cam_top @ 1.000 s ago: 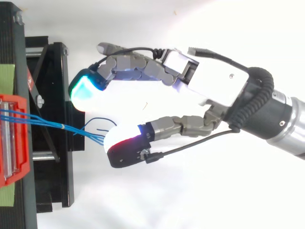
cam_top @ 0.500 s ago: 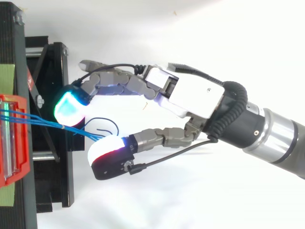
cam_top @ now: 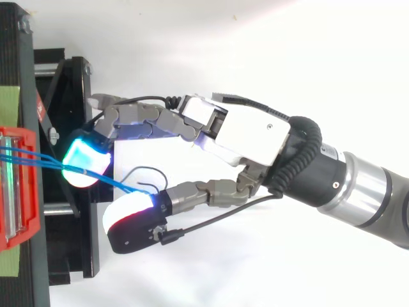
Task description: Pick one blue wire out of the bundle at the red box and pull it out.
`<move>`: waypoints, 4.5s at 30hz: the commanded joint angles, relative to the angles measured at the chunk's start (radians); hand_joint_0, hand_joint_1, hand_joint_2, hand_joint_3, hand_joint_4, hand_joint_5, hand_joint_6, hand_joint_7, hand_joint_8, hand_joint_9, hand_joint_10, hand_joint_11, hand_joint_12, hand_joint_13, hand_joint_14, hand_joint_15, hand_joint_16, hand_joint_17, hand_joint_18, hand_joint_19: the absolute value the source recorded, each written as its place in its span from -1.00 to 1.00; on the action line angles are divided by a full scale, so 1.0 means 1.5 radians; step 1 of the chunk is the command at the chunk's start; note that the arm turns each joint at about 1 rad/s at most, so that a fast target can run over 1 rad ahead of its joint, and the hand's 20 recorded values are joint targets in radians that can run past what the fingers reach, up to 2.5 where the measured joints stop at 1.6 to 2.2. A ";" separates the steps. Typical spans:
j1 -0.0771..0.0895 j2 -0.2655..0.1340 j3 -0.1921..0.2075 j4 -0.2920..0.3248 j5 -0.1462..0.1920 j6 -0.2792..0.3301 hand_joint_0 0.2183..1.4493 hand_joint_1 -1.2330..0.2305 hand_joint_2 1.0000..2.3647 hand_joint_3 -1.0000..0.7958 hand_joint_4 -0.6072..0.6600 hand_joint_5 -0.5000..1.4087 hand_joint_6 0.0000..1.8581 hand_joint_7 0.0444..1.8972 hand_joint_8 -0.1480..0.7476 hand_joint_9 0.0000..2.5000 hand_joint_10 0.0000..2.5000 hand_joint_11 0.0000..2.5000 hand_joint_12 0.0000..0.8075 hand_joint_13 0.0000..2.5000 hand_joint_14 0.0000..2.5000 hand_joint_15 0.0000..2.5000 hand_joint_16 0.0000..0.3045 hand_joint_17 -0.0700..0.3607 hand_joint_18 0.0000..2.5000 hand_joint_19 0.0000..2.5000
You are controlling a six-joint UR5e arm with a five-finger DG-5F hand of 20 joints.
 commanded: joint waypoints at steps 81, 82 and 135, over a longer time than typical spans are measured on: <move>-0.013 0.001 0.023 -0.016 -0.025 0.006 -0.35 -0.20 -0.97 -0.03 0.50 -0.56 -0.32 0.16 -0.09 -0.31 -0.99 -0.68 -0.10 -0.72 -0.99 -0.84 -0.62 -0.07 -0.82 -0.70; -0.013 0.001 0.023 -0.016 -0.028 0.006 -0.35 -0.20 -0.97 -0.03 0.49 -0.56 -0.32 0.16 -0.11 -0.31 -0.99 -0.68 -0.10 -0.72 -0.99 -0.84 -0.62 -0.07 -0.82 -0.70; -0.031 0.075 0.023 -0.233 -0.065 0.036 -0.34 -0.49 -0.97 -0.11 0.50 -0.61 -0.15 -0.07 -0.06 -0.31 -0.98 -0.62 -0.08 -0.71 -0.99 -0.84 -0.61 -0.06 -0.79 -0.72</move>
